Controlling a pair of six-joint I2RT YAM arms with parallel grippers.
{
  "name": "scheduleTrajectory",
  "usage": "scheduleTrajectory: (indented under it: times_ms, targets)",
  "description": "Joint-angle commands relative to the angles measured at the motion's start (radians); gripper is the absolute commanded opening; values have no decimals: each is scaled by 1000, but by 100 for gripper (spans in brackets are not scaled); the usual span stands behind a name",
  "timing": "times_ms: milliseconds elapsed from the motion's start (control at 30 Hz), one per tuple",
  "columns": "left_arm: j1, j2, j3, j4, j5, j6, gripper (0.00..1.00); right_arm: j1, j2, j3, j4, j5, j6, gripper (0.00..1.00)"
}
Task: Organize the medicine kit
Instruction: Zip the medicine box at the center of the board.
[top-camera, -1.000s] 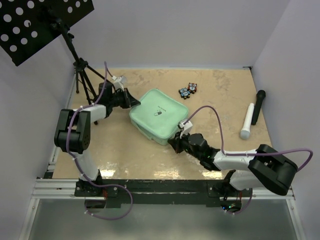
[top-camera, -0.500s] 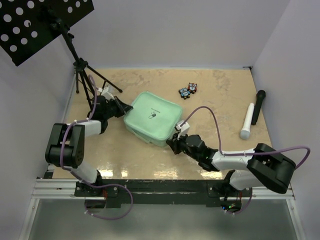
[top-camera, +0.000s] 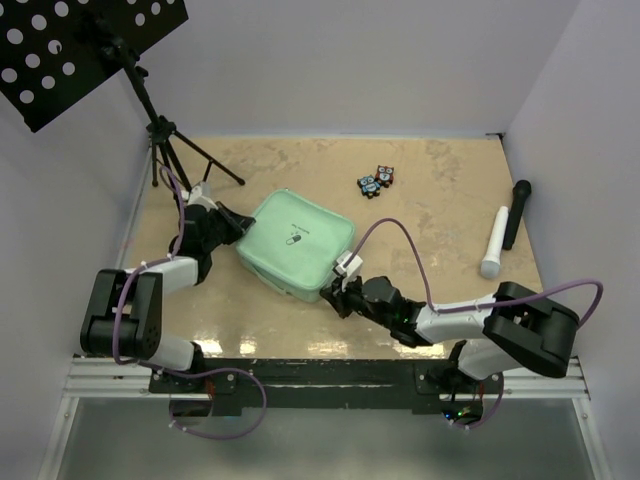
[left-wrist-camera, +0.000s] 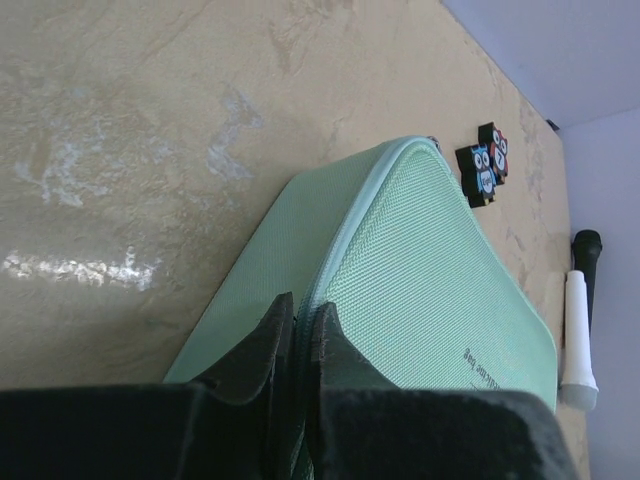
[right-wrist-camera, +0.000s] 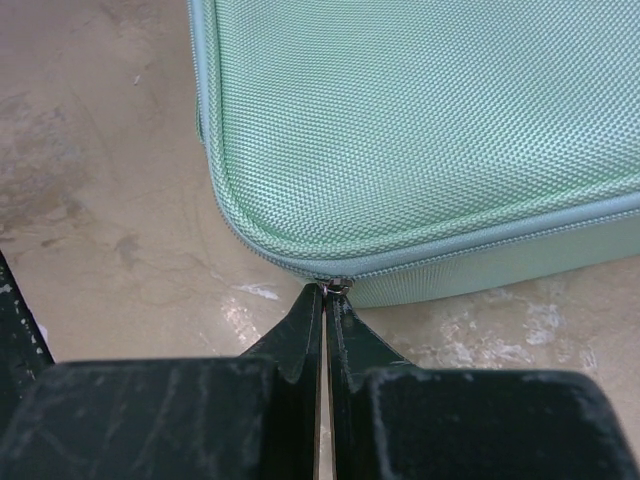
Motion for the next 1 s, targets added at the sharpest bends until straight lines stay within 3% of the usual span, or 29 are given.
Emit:
scheduleTrajectory:
  times_ms: [0,133,300,500,567,767,967]
  targets:
    - [-4,-31,-42,-9,-191,-105,0,49,40,79,150,-172,0,0]
    - [-6,-43,-74,6,-214,-131,0,57,63,108,185,-226,9,0]
    - [-4,-76,-67,2,-206,-101,0,57,61,117,150,-188,14,0]
    - [5,-148,70,-192,-241,-4,48,56,20,65,127,-134,43,0]
    - [8,-187,91,-225,-249,5,59,56,5,45,128,-117,63,0]
    - [8,-305,126,-348,-263,48,65,51,-31,7,122,-54,93,0]
    - [8,-509,12,-475,-288,-7,74,0,-40,-27,145,-30,149,0]
